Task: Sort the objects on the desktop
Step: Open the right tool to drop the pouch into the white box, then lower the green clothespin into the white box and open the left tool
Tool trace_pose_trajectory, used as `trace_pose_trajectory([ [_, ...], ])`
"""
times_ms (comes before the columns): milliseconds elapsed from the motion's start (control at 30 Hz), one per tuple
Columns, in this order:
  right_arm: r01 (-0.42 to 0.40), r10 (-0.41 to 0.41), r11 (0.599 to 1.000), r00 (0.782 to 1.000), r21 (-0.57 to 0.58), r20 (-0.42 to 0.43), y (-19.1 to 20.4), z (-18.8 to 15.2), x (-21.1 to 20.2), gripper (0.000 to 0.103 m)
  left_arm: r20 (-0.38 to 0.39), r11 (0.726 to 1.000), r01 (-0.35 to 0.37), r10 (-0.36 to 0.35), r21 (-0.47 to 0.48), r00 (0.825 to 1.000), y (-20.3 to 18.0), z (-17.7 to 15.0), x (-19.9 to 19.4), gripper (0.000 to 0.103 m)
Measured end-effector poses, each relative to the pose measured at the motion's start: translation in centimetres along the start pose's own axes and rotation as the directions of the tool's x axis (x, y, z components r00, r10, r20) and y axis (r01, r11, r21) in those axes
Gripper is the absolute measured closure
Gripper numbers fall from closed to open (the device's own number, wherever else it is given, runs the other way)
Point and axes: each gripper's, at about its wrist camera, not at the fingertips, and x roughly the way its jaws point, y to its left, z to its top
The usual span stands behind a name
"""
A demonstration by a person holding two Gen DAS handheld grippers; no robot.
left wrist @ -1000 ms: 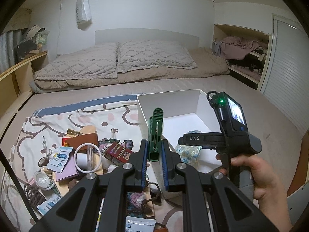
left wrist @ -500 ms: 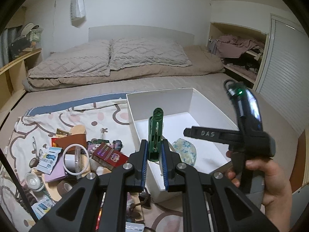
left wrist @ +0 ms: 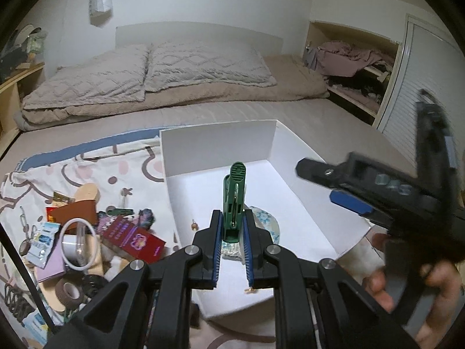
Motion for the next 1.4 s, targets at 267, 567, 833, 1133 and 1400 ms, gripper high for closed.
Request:
trace_pose_trajectory([
  [267,-0.032,0.029,0.999,0.995,0.038,0.091,-0.9,0.1,-1.5,0.006,-0.065,1.0,0.022,-0.023,-0.022,0.998,-0.9,-0.2,3.3,0.089],
  [567,-0.036,0.022,0.991,0.993,0.128,0.113,-3.6,0.5,-1.3,0.006,-0.144,0.999,0.04,-0.041,-0.007,0.989,-2.2,-0.7,6.6,0.089],
  [833,-0.031,0.013,0.987,0.994,0.159,0.111,-4.8,0.6,-1.2,0.005,-0.233,0.998,0.06,-0.056,0.009,0.971,-3.1,-0.8,9.4,0.089],
  [1133,-0.038,0.024,0.99,0.994,0.136,0.107,-4.6,0.4,-0.9,0.006,-0.163,0.999,0.014,-0.008,0.039,0.987,-4.0,-0.4,9.1,0.037],
  [1400,-0.058,0.038,0.985,0.991,0.16,0.125,-5.0,0.4,-1.3,0.006,-0.142,0.998,-0.011,0.019,0.058,0.99,-3.6,-0.7,8.6,0.037],
])
